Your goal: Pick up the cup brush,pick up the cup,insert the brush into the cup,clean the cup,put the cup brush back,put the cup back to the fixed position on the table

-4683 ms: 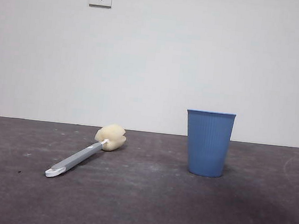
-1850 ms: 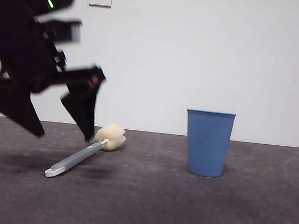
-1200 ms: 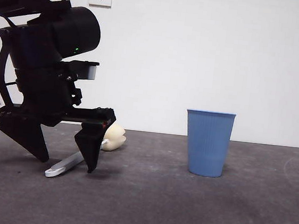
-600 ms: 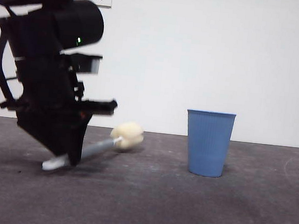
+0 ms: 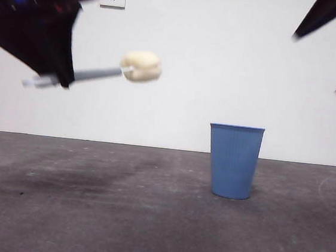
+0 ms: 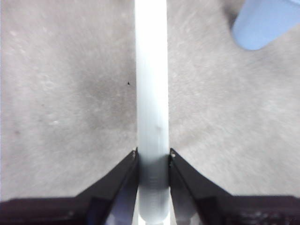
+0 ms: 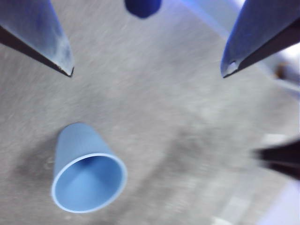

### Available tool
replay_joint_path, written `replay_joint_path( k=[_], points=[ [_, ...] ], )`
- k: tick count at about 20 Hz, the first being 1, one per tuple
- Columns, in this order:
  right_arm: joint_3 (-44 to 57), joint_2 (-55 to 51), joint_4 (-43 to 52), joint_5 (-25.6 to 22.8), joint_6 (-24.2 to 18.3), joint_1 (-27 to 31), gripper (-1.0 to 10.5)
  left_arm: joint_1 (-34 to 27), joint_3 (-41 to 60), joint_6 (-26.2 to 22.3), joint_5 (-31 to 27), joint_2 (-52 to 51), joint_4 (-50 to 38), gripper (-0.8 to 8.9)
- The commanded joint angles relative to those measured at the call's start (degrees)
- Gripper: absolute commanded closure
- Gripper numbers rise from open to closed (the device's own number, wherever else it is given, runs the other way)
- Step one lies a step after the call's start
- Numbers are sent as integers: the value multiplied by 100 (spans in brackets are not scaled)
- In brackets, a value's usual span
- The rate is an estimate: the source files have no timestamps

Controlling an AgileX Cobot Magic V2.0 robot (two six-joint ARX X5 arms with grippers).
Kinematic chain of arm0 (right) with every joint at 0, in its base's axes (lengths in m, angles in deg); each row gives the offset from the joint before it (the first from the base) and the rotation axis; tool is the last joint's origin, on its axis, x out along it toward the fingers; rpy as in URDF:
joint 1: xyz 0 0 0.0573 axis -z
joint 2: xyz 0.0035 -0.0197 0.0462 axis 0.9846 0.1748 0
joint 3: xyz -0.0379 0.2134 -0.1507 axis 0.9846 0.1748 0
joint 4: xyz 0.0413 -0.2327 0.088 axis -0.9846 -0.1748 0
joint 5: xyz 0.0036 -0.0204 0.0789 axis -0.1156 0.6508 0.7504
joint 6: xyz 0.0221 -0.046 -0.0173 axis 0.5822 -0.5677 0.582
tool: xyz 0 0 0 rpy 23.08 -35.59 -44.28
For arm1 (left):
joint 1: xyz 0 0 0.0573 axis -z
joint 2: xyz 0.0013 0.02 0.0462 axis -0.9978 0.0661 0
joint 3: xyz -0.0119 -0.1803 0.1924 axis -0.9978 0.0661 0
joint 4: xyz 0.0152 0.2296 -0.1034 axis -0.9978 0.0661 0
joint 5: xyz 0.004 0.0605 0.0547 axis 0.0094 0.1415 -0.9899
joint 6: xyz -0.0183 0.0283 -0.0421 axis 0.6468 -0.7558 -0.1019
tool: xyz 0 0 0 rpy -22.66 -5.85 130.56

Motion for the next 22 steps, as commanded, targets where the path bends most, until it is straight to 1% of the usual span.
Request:
replay_joint_path(
  k=[1, 3, 5, 7, 9, 10, 11, 13, 16, 18, 22],
  points=[
    [308, 374, 824, -909, 280, -629, 351, 22, 7, -181, 9, -385, 186, 822],
    [551, 717, 1589, -1585, 393, -1040, 351, 22, 7, -205, 7, -684, 426, 822],
    [817, 1001, 2256, -2146, 595, -1290, 351, 20, 7, -219, -11, -925, 699, 822],
    [1130, 1204, 2916, -2433, 614, -1397, 351, 22, 7, -221, -13, -1119, 931, 822],
    [1403, 1429, 3467, -2603, 614, -1401, 351, 22, 7, -219, -13, -1248, 1032, 822],
    [1554, 1552, 3832, -2605, 599, -1401, 350, 22, 7, -216, -13, -1294, 1069, 822],
    [1652, 1698, 4181, -2608, 487, -1401, 351, 22, 7, -214, -13, -1309, 1078, 822],
    [1674, 1987, 4723, -2623, 363, -1401, 350, 22, 7, -212, -11, -1309, 1117, 822],
    [1674, 2636, 5685, -2629, 326, -1283, 350, 22, 7, -195, -7, -1309, 1231, 822],
    [1674, 3029, 6170, -2621, 291, -1158, 350, 22, 7, -197, -11, -1309, 1340, 822],
    [1674, 3606, 7132, -2575, 81, -1032, 350, 22, 7, -195, -11, -1309, 1355, 822]
  ],
)
